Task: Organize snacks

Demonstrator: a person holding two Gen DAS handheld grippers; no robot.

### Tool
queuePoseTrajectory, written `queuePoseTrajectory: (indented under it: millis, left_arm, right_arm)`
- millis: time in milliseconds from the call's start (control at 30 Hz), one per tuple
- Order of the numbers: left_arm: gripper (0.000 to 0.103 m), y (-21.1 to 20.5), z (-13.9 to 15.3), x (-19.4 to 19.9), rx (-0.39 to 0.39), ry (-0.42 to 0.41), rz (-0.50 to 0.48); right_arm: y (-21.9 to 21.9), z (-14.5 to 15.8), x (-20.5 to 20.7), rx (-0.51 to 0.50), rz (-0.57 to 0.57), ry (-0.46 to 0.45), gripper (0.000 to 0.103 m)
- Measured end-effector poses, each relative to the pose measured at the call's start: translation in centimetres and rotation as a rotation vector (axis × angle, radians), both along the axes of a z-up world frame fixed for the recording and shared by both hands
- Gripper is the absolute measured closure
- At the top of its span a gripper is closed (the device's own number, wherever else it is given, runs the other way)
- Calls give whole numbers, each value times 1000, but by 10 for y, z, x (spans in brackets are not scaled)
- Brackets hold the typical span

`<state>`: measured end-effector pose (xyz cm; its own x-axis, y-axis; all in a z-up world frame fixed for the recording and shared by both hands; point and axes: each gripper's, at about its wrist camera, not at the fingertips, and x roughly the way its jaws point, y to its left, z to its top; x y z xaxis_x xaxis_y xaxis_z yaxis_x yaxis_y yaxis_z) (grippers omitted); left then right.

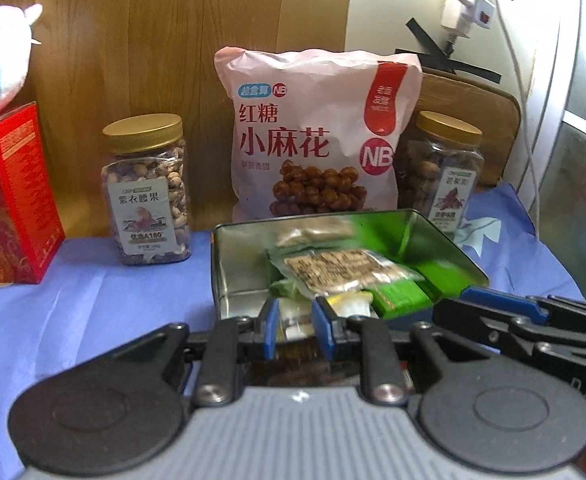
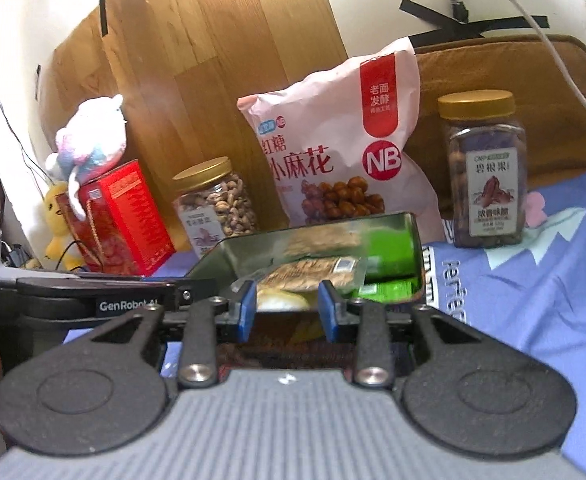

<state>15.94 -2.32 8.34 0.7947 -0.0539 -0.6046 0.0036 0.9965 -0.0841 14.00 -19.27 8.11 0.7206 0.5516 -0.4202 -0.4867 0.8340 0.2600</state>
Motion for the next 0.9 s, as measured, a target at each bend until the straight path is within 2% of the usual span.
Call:
queuePoseTrajectory:
  millis: [67,400,533,733,900]
  left_arm:
    - [79,-3,2,-11,20,-18,5]
    - [79,-12,-6,-55,31,-4,-9]
    - [78,-5,-20,-72,-10,29,-14]
    - [78,11,-49,-90,-140,114,-7]
    - [75,15,-61,-99,-194,141,-6]
  right_arm:
    - [-3,-1,-10,8,-1,5,66]
    - [-15,-18,-50,30,-17,64,65]
    - [-23,-30,-60,42,-42,106,65]
    - [-34,-54,-65,61,-87,198,65]
    - [-31,-61,-71,64,-86,211,65]
